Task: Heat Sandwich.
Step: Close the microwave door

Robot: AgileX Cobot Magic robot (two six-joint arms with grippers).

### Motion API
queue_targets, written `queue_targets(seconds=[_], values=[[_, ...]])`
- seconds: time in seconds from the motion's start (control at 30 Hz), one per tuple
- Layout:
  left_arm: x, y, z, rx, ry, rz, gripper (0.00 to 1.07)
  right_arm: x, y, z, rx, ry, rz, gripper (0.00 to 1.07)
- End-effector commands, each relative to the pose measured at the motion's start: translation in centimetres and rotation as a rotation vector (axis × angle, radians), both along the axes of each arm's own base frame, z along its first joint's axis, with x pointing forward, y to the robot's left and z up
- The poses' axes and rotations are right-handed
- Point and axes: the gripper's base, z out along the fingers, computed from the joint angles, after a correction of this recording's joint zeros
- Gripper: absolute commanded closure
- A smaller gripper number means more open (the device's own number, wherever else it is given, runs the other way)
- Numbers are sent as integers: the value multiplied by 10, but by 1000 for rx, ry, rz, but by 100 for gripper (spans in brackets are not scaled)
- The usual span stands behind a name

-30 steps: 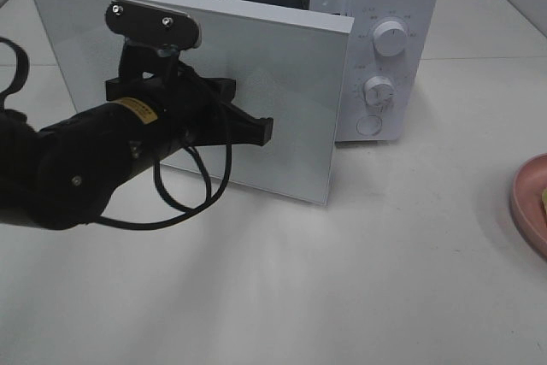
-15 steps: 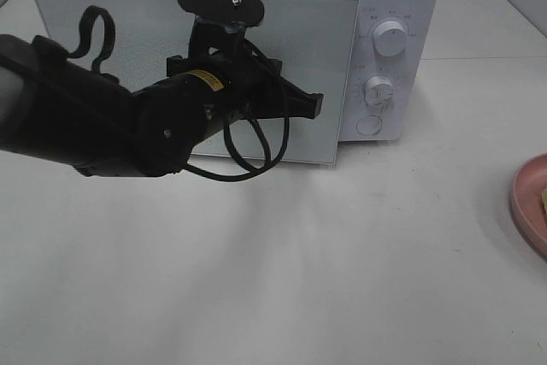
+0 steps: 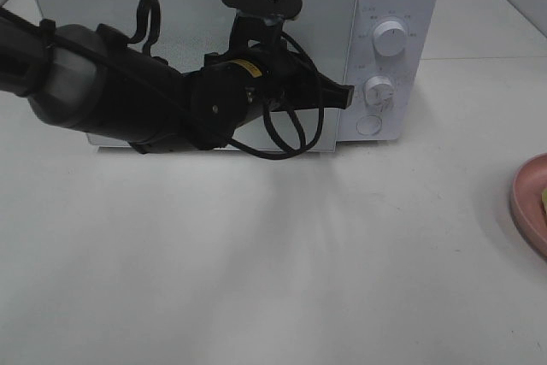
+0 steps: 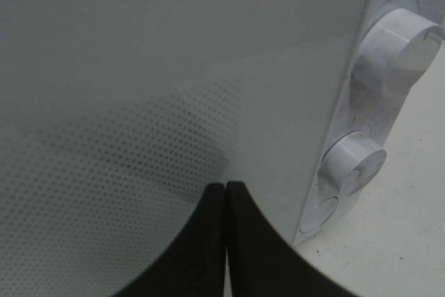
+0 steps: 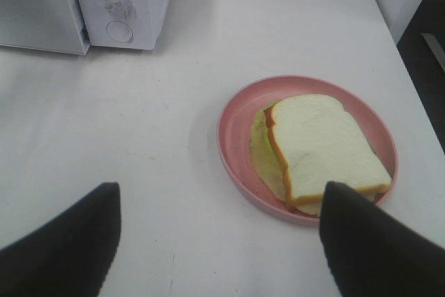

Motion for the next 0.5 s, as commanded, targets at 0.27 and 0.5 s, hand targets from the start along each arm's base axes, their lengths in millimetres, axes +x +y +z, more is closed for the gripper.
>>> queue_targets(seconds=[0.27,0.5], values=[[31,3,9,-35,-9,49,106,-4,0,0,-4,-31,-5,31],[43,2,10,-49,-9,75,106,-4,0,0,-4,-31,-5,31]])
